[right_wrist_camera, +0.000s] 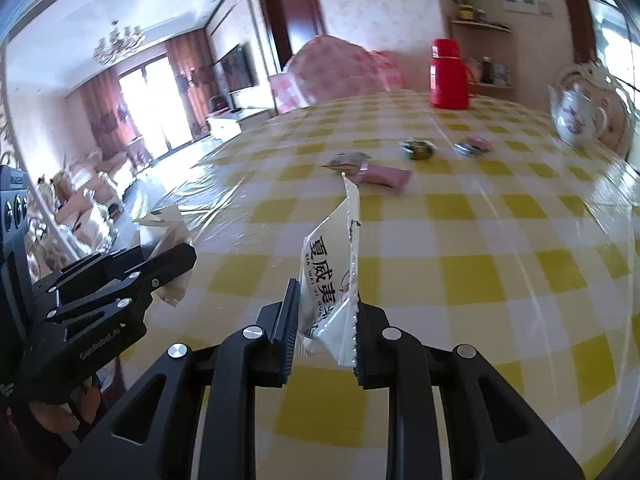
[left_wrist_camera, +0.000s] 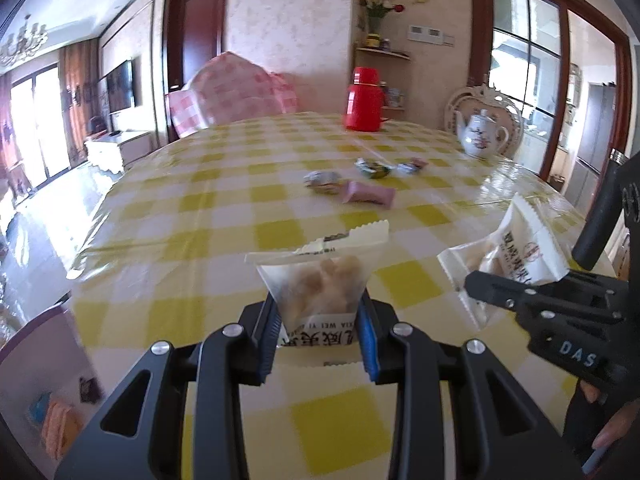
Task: Organize snacks
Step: 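Hold both white packets raised above the table, then carry both white packets off the table over the purple box, then open both grippers to drop the white packets into the purple box, then grasp the pink wrapped bar on the table with the right gripper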
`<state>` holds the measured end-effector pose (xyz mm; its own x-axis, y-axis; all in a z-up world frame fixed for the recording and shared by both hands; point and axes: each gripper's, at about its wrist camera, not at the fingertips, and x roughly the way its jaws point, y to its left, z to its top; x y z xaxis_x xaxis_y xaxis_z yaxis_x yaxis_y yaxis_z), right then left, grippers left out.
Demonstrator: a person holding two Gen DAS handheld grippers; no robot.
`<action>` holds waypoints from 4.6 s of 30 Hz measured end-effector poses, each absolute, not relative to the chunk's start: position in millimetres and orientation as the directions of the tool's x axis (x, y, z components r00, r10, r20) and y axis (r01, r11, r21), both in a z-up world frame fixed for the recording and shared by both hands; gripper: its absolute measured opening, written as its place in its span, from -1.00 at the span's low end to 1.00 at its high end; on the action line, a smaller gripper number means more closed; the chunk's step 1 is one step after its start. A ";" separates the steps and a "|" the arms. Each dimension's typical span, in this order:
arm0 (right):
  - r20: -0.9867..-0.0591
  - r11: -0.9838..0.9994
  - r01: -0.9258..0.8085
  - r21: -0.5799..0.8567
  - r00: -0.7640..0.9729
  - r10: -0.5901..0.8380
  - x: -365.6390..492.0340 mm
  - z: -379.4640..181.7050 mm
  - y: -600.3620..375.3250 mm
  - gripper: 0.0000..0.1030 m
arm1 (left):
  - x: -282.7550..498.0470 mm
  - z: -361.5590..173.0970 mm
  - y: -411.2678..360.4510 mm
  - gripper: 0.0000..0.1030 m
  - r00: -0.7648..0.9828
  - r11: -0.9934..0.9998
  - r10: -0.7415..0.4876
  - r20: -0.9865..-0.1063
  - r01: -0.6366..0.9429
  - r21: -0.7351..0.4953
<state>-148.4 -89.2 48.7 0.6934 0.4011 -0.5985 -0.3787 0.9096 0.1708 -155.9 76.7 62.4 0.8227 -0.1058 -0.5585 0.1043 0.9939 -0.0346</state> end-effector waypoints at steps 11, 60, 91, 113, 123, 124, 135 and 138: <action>-0.591 0.847 -0.508 0.155 0.640 0.492 -175.6 53.1 -25.3 -0.55 | -183.6 60.2 156.8 -0.34 0.822 0.998 0.014 -0.570 -0.042 -0.036; -0.651 0.929 -0.207 0.308 0.666 0.364 -111.4 25.3 -141.9 0.62 | -113.1 81.3 92.3 0.96 0.775 0.985 -0.166 -0.609 0.095 -0.147; -0.791 0.906 0.324 0.273 0.611 0.020 268.1 13.9 -222.0 0.64 | 122.1 33.0 107.6 0.96 0.807 0.811 -0.011 -0.591 -0.338 -0.477; -0.652 0.964 -0.085 0.253 0.721 0.234 32.4 24.8 -228.8 -0.27 | 111.9 37.8 43.7 0.96 0.746 0.904 -0.220 -0.628 -0.086 -0.420; -0.763 0.955 -0.239 0.175 0.580 0.285 25.9 9.5 -192.5 0.42 | 110.8 36.5 25.0 0.96 0.749 0.952 -0.151 -0.645 -0.066 -0.298; -0.759 0.955 -0.243 0.171 0.585 0.285 25.3 10.1 -192.0 0.42 | 109.9 37.0 24.4 0.96 0.748 0.952 -0.151 -0.647 -0.066 -0.298; -0.755 0.976 -0.211 0.049 0.632 0.175 31.8 6.0 -193.0 -0.59 | 96.4 21.7 -6.7 0.96 0.684 0.970 -0.115 -0.720 -0.080 -0.230; -0.751 0.976 -0.204 0.081 0.631 0.194 32.0 7.5 -198.1 -0.59 | 98.1 14.6 -8.0 0.96 0.660 0.957 -0.123 -0.741 -0.120 -0.265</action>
